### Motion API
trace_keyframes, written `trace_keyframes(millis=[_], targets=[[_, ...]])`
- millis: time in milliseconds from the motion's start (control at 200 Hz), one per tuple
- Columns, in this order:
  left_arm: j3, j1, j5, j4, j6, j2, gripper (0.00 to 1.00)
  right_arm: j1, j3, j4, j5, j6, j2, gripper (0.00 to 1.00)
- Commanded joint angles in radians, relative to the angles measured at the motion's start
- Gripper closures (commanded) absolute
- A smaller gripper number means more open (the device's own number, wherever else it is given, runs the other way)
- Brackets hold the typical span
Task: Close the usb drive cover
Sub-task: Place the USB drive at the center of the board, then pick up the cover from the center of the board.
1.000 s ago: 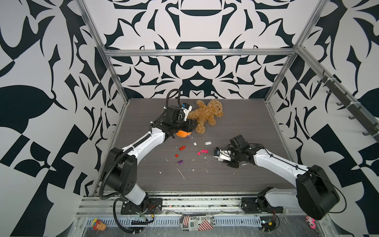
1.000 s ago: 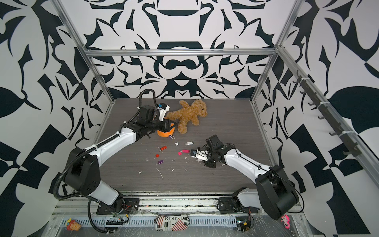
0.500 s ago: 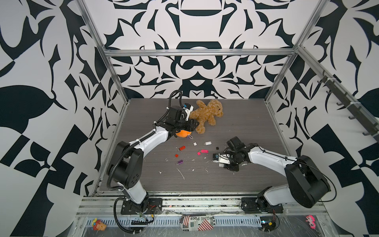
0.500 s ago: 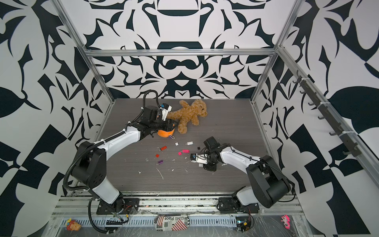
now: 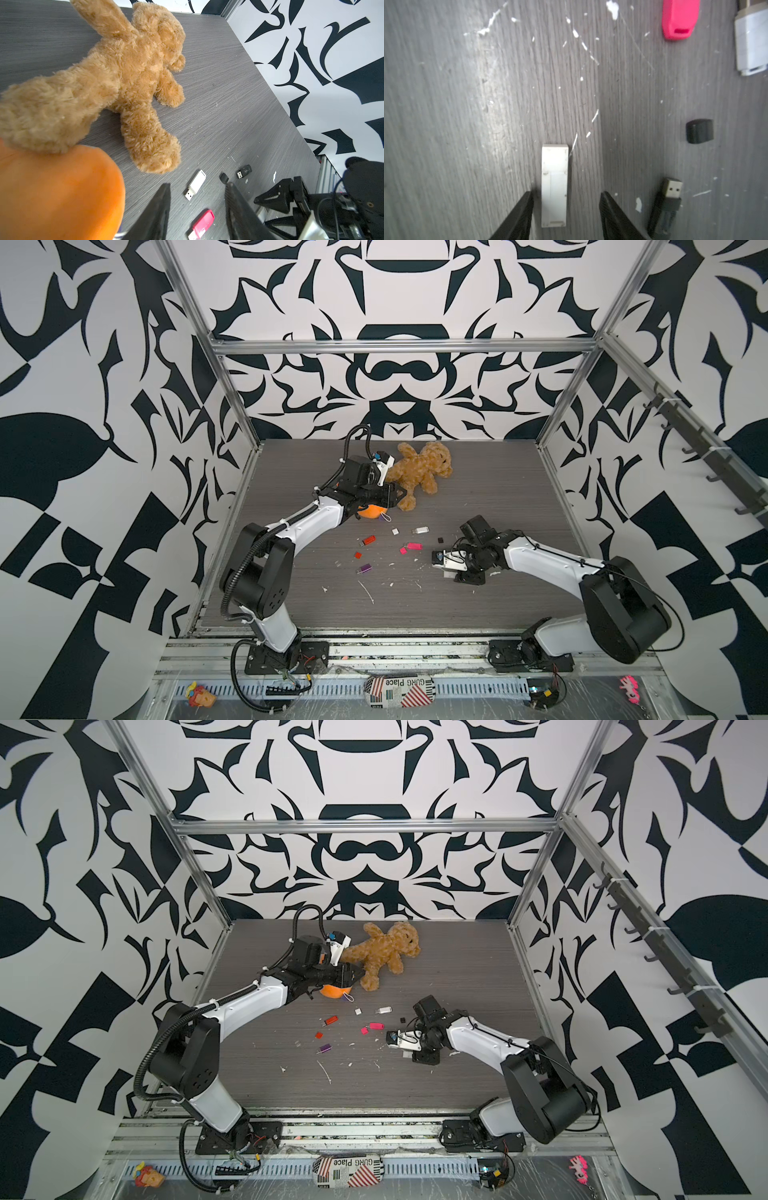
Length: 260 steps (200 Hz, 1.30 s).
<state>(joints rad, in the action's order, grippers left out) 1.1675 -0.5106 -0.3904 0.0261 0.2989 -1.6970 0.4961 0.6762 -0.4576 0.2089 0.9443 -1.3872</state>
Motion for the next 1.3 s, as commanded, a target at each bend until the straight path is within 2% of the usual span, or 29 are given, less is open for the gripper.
trace_keyframes(millis=[0,125,220,385,475,640,1080,1295], targets=[[-0.009,-0.002,-0.023,-0.004,0.009,0.011,0.53,-0.025,0.045,-0.018,0.044,-0.014,0.088,0.42],[-0.017,-0.002,-0.036,-0.013,0.017,0.021,0.53,-0.099,0.068,0.022,0.129,-0.025,0.157,0.42],[-0.033,-0.002,-0.055,-0.010,0.031,0.025,0.53,-0.157,0.102,0.059,0.186,-0.013,0.138,0.43],[-0.079,-0.002,-0.125,0.031,0.064,0.026,0.53,-0.166,0.197,0.084,0.169,0.060,-0.023,0.43],[-0.131,0.001,-0.203,0.125,0.114,0.033,0.53,-0.168,0.229,0.126,0.195,0.077,-0.089,0.42],[-0.209,0.014,-0.286,0.249,0.214,0.021,0.54,-0.169,0.337,0.041,0.199,0.152,-0.229,0.44],[-0.230,0.015,-0.271,0.219,0.186,0.035,0.54,-0.169,0.451,-0.049,0.224,0.233,-0.386,0.46],[-0.242,0.027,-0.250,0.212,0.176,0.053,0.54,-0.166,0.446,-0.065,0.217,0.258,-0.422,0.49]])
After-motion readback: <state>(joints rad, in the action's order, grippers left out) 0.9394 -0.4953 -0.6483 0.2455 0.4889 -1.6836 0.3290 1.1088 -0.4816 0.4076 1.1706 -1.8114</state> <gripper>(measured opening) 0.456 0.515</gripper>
